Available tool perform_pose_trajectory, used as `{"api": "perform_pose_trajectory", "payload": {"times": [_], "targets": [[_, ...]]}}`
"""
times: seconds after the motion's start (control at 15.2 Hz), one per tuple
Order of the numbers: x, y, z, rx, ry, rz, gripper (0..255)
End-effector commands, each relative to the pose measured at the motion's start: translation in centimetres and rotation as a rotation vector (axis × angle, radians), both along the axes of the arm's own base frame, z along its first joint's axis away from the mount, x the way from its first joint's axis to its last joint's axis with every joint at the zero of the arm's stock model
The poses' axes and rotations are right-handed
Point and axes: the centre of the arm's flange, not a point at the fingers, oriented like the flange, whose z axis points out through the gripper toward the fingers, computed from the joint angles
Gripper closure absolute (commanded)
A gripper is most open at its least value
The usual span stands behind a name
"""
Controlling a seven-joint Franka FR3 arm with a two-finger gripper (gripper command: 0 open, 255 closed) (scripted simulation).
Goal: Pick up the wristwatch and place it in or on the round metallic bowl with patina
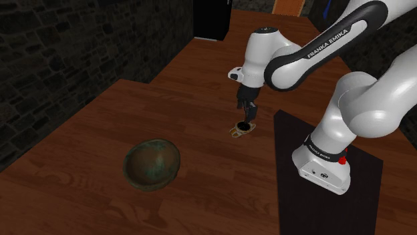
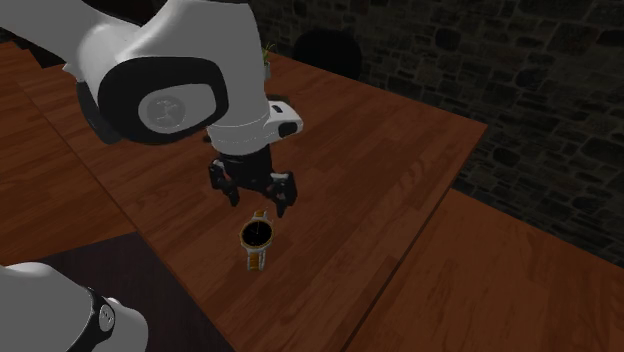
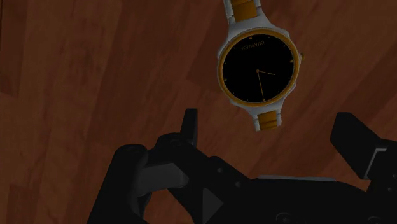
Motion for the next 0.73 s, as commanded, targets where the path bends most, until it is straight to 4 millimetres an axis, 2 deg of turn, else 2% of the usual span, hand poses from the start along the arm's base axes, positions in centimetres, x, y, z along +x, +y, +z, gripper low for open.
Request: {"api": "perform_pose_trajectory", "payload": {"times": [0.0,0.46,0.66], "targets": [[-0.7,0.6,-2.4,-0.007,-0.004,0.083,0],[-0.6,0.6,-6.1,-0.007,-0.004,0.083,0],[-0.7,0.6,-6.4,-0.007,-0.004,0.083,0]]}}
